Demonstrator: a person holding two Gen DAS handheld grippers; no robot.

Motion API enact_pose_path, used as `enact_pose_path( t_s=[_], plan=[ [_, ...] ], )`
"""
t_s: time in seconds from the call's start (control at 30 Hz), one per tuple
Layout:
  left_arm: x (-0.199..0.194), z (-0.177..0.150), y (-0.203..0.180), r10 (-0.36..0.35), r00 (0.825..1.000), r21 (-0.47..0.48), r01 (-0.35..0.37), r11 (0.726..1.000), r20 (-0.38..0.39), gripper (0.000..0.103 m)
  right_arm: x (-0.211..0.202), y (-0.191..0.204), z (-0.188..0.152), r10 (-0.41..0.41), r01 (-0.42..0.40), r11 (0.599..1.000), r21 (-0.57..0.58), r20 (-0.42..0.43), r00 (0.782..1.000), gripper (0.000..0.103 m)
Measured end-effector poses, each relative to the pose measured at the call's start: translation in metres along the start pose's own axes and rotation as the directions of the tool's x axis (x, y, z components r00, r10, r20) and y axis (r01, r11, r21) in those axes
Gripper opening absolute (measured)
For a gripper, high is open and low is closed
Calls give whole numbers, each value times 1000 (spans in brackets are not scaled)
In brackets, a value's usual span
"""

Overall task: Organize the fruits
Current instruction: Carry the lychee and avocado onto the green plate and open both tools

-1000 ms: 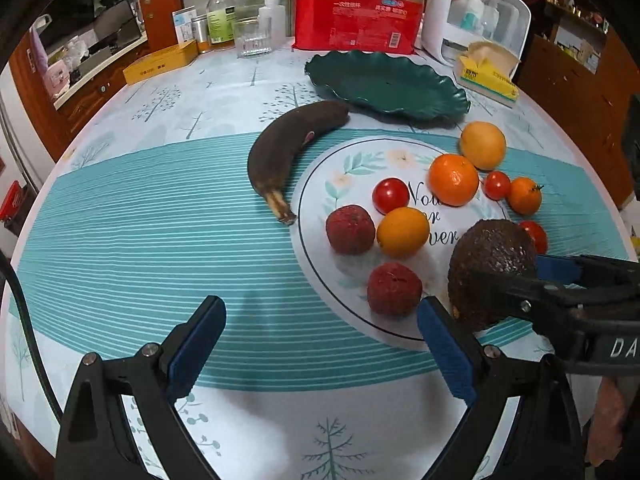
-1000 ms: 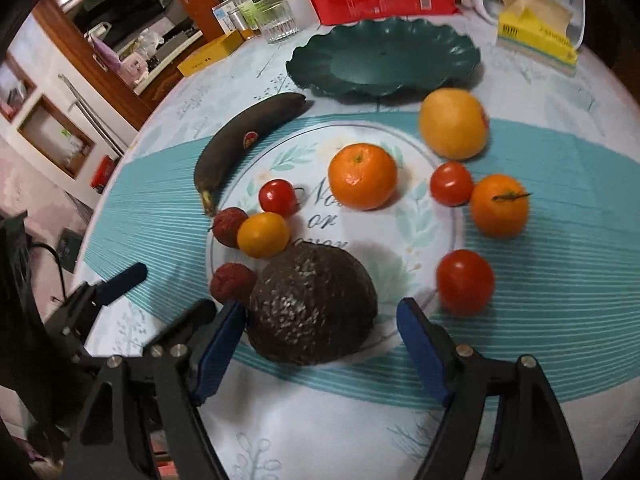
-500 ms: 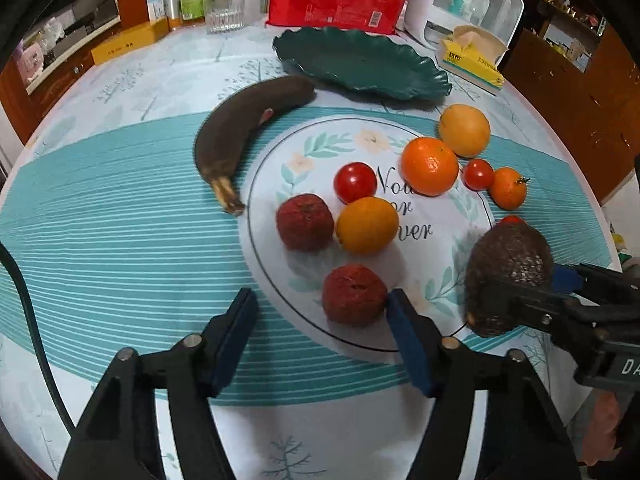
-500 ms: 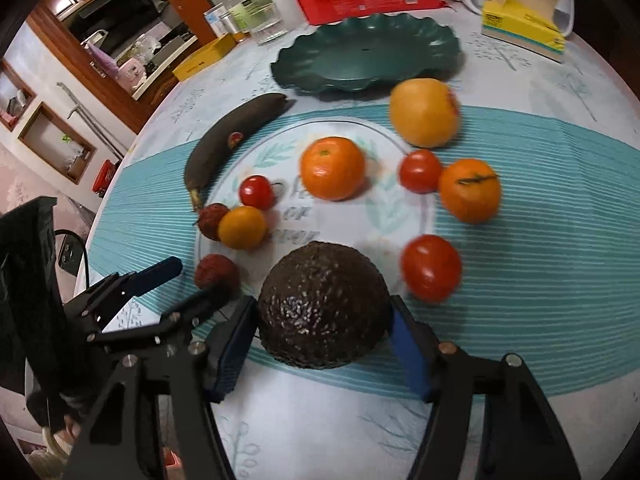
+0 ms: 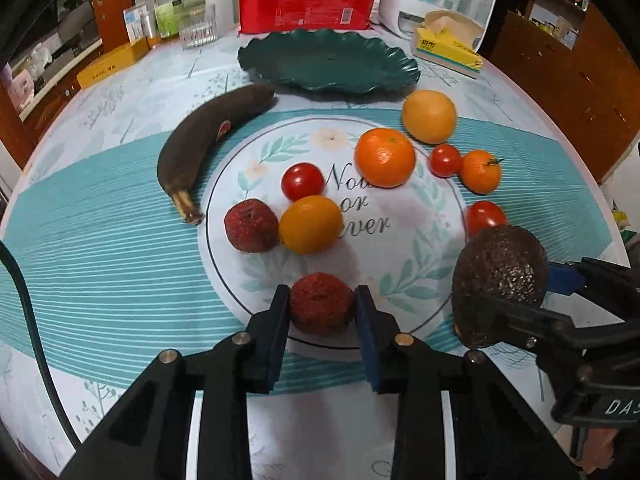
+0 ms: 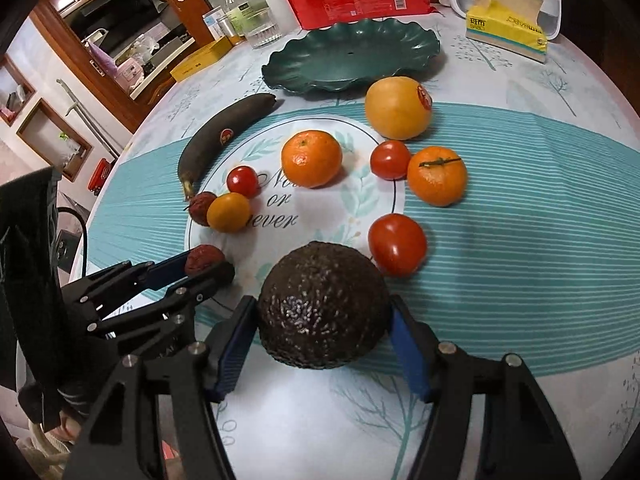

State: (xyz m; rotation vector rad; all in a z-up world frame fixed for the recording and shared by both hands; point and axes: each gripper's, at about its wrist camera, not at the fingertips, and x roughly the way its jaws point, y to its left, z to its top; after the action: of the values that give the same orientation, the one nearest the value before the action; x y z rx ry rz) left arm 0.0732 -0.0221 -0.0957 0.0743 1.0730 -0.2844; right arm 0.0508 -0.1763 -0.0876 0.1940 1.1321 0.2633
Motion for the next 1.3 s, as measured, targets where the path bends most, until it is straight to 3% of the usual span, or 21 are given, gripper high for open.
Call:
enact_pose_path(
  t_s=[0.53, 0.77, 1.0, 1.13, 1.3],
  plan=[
    [-82, -12, -9, 25, 987, 0, -25, 1000, 156, 30, -47, 16, -20, -36, 43, 996, -78, 88, 995, 65],
    [-112, -4, -11, -8, 975, -20, 12, 1000, 221, 30, -75, 25, -23, -42, 61, 991, -119, 152, 988, 65],
    [-143, 20, -17, 20, 962, 10, -24, 1000, 272, 30, -105, 32, -8, -50, 82, 987, -141, 214, 976, 65],
    [-174, 49, -17, 48, 937, 26, -61, 998, 347, 30, -138, 37, 17, -77, 129, 977, -167, 286, 955, 65],
    [-206, 97, -14, 66, 912, 36, -87, 996, 406, 30, -183, 44, 68, -110, 202, 959, -198, 395, 912, 65]
  ],
)
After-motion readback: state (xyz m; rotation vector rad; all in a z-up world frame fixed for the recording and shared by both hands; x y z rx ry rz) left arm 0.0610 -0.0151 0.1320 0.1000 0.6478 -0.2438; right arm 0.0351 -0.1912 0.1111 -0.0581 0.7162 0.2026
